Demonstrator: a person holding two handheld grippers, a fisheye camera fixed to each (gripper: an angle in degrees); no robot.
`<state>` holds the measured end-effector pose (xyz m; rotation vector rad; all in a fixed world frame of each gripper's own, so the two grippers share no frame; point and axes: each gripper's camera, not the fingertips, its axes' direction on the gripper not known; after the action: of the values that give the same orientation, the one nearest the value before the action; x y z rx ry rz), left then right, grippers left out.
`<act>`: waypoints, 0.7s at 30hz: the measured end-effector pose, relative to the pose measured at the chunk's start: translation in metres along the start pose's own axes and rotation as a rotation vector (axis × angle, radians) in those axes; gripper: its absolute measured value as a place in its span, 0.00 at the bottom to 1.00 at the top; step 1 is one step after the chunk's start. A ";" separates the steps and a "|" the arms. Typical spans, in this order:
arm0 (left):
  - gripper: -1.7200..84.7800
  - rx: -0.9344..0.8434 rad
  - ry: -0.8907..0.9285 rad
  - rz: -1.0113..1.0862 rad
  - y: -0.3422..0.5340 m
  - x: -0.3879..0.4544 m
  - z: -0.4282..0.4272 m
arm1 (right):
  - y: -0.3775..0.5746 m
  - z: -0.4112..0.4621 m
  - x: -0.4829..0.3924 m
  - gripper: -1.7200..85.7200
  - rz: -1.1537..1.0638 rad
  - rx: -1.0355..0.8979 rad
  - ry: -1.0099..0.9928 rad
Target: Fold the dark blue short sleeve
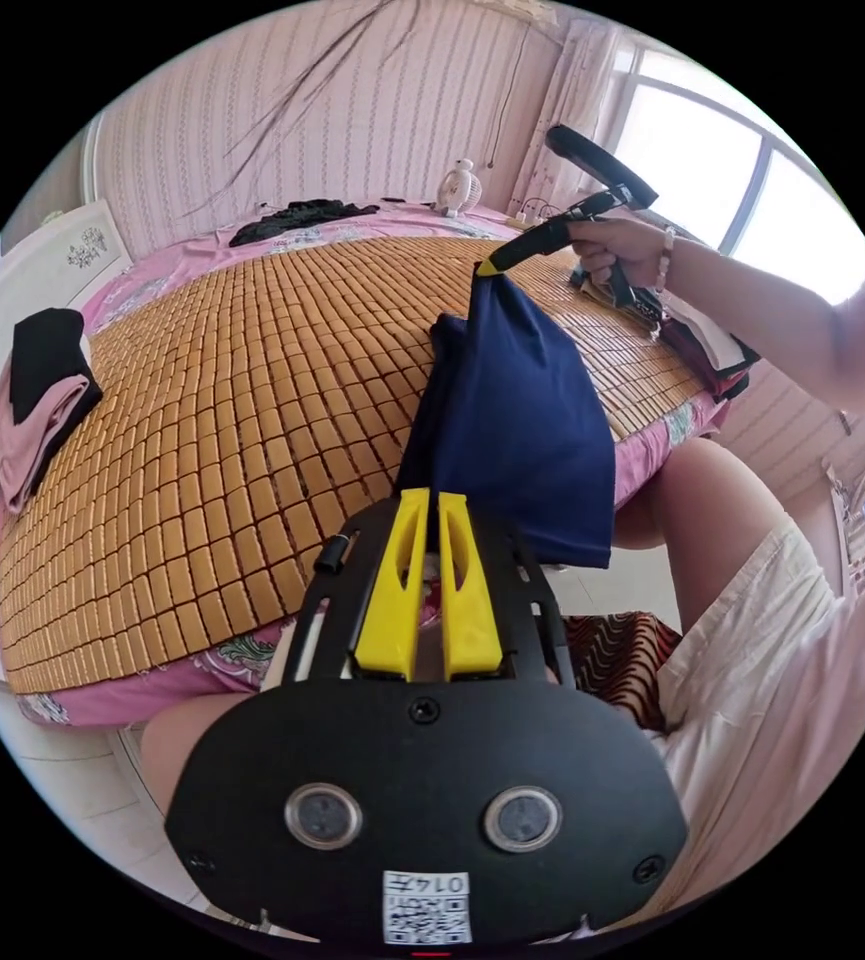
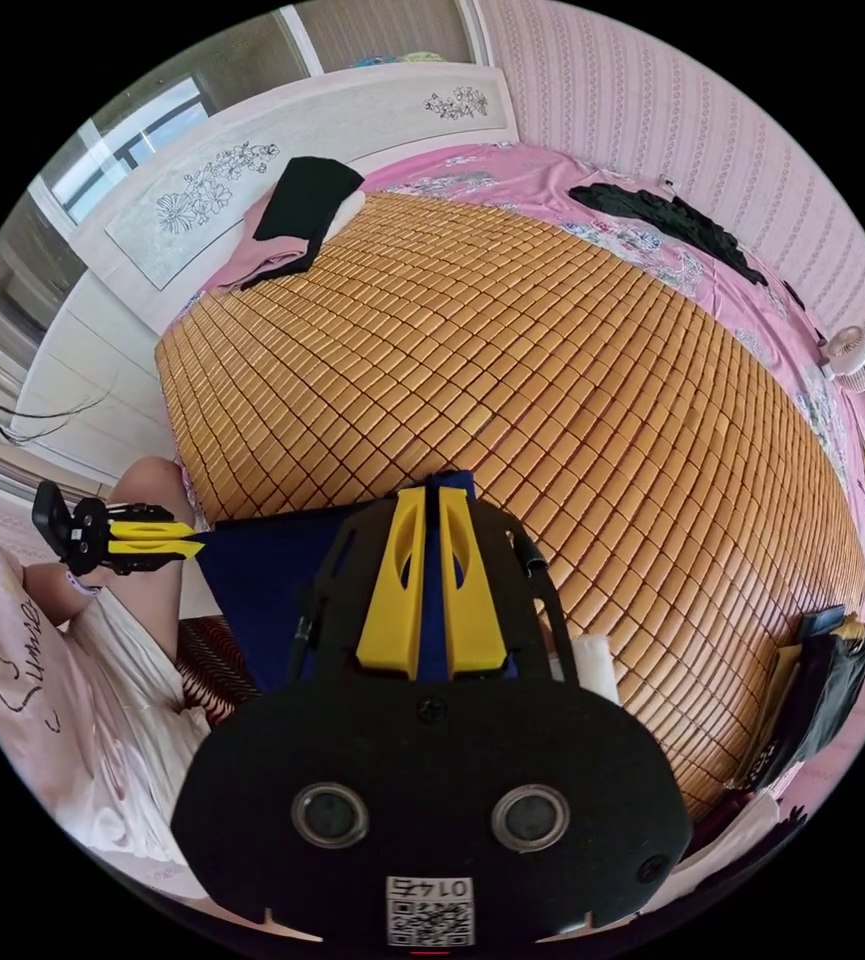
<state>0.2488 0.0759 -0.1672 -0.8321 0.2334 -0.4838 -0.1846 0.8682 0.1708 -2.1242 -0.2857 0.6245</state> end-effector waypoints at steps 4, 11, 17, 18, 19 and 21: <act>0.04 -0.028 -0.025 -0.075 -0.008 -0.014 0.012 | -0.010 0.024 0.009 0.08 0.042 0.001 0.051; 0.11 -0.066 -0.005 -0.180 -0.015 -0.028 0.026 | -0.004 0.063 0.037 0.17 0.125 -0.127 -0.052; 0.11 -0.085 0.042 -0.176 -0.028 -0.022 0.037 | 0.015 0.046 0.026 0.09 -0.023 -0.093 -0.076; 0.10 -0.089 0.046 -0.165 -0.030 -0.020 0.037 | 0.021 0.037 0.024 0.09 -0.038 -0.079 -0.063; 0.09 -0.109 0.069 -0.149 -0.033 -0.017 0.039 | 0.029 0.026 0.024 0.08 -0.045 -0.052 -0.061; 0.07 -0.119 0.102 -0.138 -0.038 -0.014 0.042 | 0.047 0.003 0.023 0.08 -0.050 0.017 -0.069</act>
<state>0.2406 0.0882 -0.1112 -0.9449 0.3019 -0.6471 -0.1677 0.8523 0.1242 -2.0758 -0.3700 0.6698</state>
